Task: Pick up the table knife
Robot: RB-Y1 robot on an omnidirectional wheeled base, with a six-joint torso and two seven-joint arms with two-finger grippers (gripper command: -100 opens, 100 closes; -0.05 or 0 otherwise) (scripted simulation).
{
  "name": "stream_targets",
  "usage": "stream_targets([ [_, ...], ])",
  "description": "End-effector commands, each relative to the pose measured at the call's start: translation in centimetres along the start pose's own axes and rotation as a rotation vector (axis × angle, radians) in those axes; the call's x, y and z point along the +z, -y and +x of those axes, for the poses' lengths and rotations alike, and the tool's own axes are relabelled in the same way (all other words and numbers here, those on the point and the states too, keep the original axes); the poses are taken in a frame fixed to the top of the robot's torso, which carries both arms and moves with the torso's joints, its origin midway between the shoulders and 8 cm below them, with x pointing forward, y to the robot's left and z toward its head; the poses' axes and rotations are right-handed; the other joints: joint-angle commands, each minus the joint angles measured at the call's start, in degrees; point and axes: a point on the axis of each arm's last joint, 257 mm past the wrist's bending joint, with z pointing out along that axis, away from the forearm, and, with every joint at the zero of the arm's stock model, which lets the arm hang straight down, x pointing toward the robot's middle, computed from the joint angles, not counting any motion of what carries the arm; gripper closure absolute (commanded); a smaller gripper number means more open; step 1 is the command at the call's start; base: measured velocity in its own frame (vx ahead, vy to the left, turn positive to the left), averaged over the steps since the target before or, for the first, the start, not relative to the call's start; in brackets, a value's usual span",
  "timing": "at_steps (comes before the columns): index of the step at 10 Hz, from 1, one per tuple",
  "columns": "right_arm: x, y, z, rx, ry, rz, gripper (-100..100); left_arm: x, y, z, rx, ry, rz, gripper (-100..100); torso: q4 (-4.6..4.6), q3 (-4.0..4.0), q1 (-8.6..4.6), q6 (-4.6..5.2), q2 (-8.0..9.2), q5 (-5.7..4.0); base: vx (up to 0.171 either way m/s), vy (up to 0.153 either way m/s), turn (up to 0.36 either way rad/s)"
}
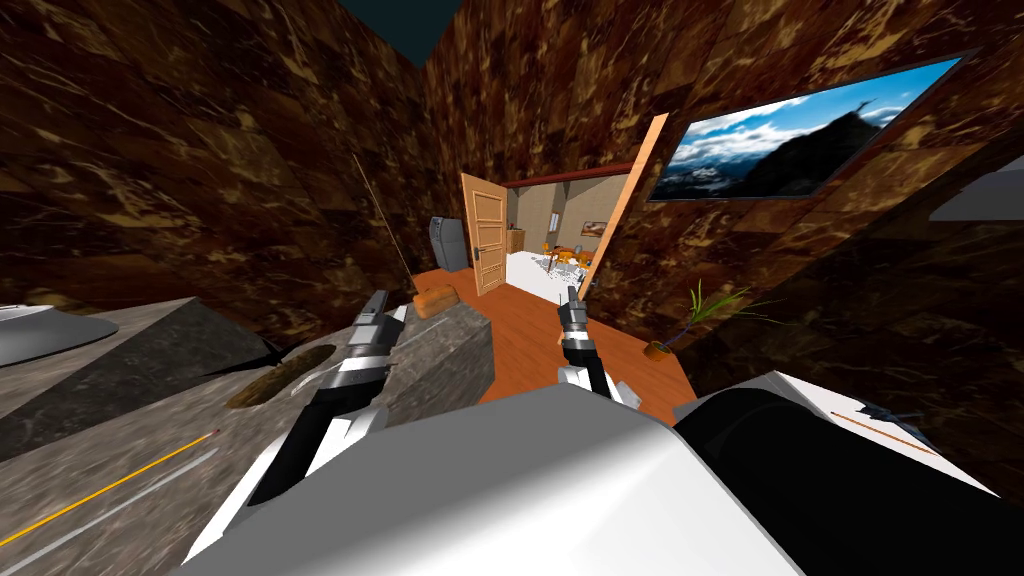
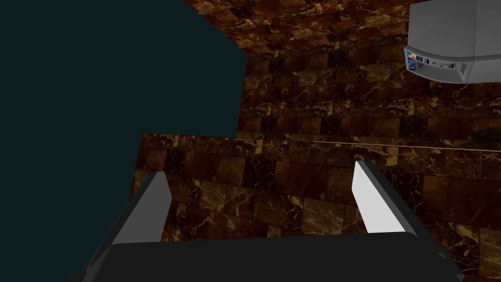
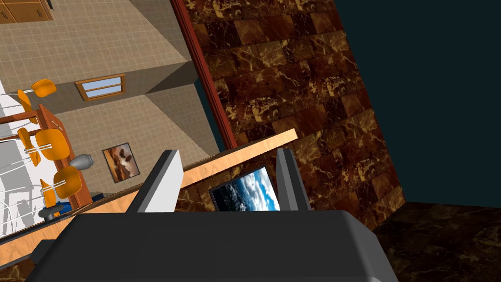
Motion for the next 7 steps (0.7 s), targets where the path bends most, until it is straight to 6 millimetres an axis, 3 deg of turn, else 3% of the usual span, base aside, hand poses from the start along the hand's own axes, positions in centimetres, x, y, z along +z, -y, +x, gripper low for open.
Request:
stream_targets([
  [1, 0.0, 0.0, 0.0, 0.0, 0.0, 0.0, 0, 0.2, -0.7, -0.2, -0.004, -0.009, -0.025, -100, 0.0, 0.0, 0.0, 0.0, 0.0, 0.0, 0.006, -0.019, -0.016],
  [7, 0.0, 0.0, 0.0, 0.0, 0.0, 0.0, 0, 1.1, -4.8, -1.1, -0.026, -0.061, -0.165, -100, -0.01, -0.01, -0.01, 0.0, -0.02, 0.0, 0.011, -0.024, -0.028],
])
